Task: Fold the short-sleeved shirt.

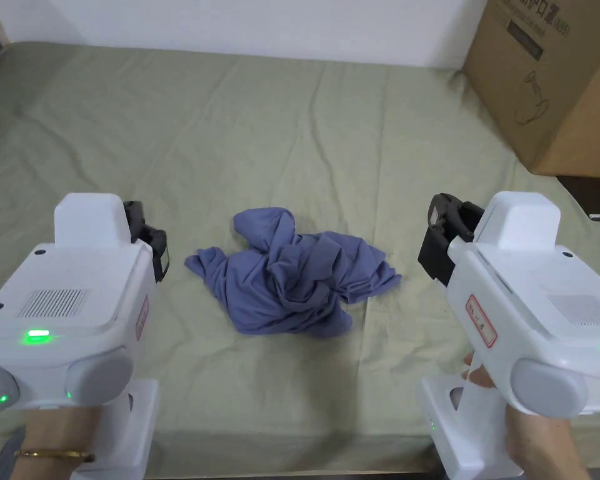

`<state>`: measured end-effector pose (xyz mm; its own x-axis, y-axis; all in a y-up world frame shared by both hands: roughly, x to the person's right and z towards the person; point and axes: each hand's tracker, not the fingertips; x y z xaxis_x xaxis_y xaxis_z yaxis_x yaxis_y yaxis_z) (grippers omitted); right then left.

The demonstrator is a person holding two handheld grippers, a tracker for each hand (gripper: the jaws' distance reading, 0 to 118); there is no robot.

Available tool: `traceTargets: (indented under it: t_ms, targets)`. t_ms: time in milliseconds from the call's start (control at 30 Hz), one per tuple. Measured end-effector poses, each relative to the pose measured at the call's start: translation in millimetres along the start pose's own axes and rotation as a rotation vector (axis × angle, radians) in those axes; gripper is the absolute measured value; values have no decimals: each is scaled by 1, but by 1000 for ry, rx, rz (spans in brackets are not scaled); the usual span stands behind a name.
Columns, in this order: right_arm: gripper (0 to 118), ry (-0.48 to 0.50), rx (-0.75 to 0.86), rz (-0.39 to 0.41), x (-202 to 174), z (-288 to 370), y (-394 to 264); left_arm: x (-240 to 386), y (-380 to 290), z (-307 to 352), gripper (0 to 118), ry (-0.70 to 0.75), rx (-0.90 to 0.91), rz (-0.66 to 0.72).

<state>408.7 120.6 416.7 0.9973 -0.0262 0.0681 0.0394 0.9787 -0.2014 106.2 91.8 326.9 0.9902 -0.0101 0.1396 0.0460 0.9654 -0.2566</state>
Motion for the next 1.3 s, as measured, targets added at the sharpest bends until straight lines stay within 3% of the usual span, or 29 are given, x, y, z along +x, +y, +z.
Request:
traceTargets:
  t_ms: [400,567,633,667,700,733,767,833,967,1167,1233,1300]
  targets:
    - [0,-4,-30,4,0,0,-9,-2,1,-2,0,-31,-24,32]
    - [0,0,-45,4,5,-8,-9,-2,23,-46,2,-54,-128,64]
    - [0,0,-50,9,7,-12,-9,-2,30,-74,32,-67,-154,81]
    - [0,-1,-55,9,9,-15,-9,0,33,-89,54,-80,-203,85]
    - [0,1,-64,7,11,-18,-9,0,35,-108,89,-95,-264,98]
    - [0,6,-71,2,12,-20,-9,1,36,-126,113,-100,-316,113]
    - [0,8,-79,-4,15,-23,-10,3,35,-147,118,-100,-382,120]
    - [0,-1,-92,-6,17,-30,-12,12,26,-182,118,-139,-422,165]
    - [0,-13,-121,-8,22,-44,-18,28,-6,-246,118,-45,-687,45]
    - [0,-23,-172,5,29,-61,-27,45,-43,-281,117,15,-866,2]
    - [0,-23,-189,6,31,-66,-31,46,-47,-281,101,14,-859,-1]
    - [0,-25,-205,9,32,-70,-35,52,-54,-282,68,9,-870,-8]
